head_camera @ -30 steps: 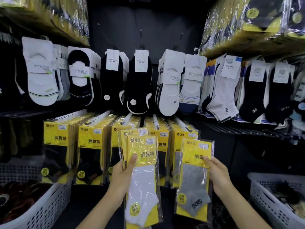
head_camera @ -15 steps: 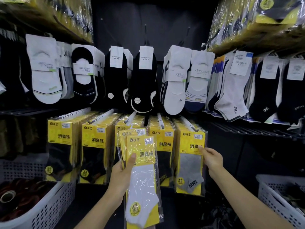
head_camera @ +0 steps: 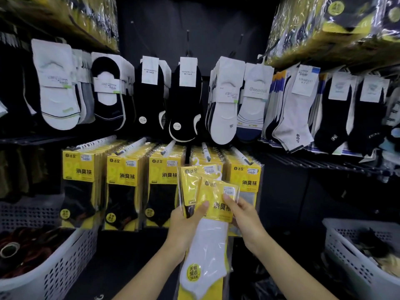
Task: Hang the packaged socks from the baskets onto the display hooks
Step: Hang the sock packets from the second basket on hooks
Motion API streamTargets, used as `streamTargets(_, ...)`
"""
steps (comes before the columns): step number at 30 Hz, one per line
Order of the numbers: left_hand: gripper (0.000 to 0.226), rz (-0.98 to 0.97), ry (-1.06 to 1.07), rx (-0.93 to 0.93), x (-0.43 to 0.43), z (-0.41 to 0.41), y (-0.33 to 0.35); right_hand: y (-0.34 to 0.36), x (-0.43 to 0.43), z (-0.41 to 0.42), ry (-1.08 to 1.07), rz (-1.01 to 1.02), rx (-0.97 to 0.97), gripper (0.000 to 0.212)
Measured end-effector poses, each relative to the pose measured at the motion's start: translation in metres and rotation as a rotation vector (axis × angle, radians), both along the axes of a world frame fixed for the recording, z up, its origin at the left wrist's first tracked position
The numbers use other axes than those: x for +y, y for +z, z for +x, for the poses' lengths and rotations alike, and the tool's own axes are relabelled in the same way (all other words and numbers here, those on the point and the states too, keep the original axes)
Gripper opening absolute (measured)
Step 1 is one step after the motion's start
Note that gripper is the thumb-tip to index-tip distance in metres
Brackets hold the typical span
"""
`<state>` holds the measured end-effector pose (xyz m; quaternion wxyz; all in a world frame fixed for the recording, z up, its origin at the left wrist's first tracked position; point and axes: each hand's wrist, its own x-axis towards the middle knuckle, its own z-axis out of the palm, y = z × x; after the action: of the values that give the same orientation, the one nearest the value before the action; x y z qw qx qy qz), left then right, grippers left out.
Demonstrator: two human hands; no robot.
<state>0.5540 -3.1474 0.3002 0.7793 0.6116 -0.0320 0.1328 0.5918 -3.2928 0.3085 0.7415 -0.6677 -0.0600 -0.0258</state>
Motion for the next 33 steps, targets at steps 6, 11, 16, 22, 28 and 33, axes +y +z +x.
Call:
streamTargets(6, 0.045, 0.14, 0.174, 0.058, 0.005, 0.005, 0.003, -0.006, -0.029, 0.01, -0.134, 0.101, 0.076, 0.016)
streamTargets(11, 0.036, 0.213, 0.246, 0.05, 0.026, 0.011, 0.008, 0.003, -0.069, 0.036, -0.359, 0.094, 0.026, 0.016)
streamTargets(16, 0.039, 0.259, 0.286, 0.081, 0.035, 0.02, 0.009, 0.022, -0.083, 0.062, -0.396, 0.055, -0.079, 0.013)
streamTargets(22, 0.034, 0.223, 0.265, 0.049, 0.041, 0.026, 0.002, 0.025, -0.082, 0.081, -0.283, -0.073, -0.152, 0.014)
streamTargets(28, 0.036, 0.256, 0.228, 0.045, 0.041, 0.033, -0.003, 0.011, -0.08, 0.102, -0.281, -0.085, -0.1, 0.012)
streamTargets(33, 0.033, 0.273, 0.215, 0.04, 0.036, 0.032, -0.003, -0.001, -0.077, 0.11, -0.613, -0.128, -0.002, 0.022)
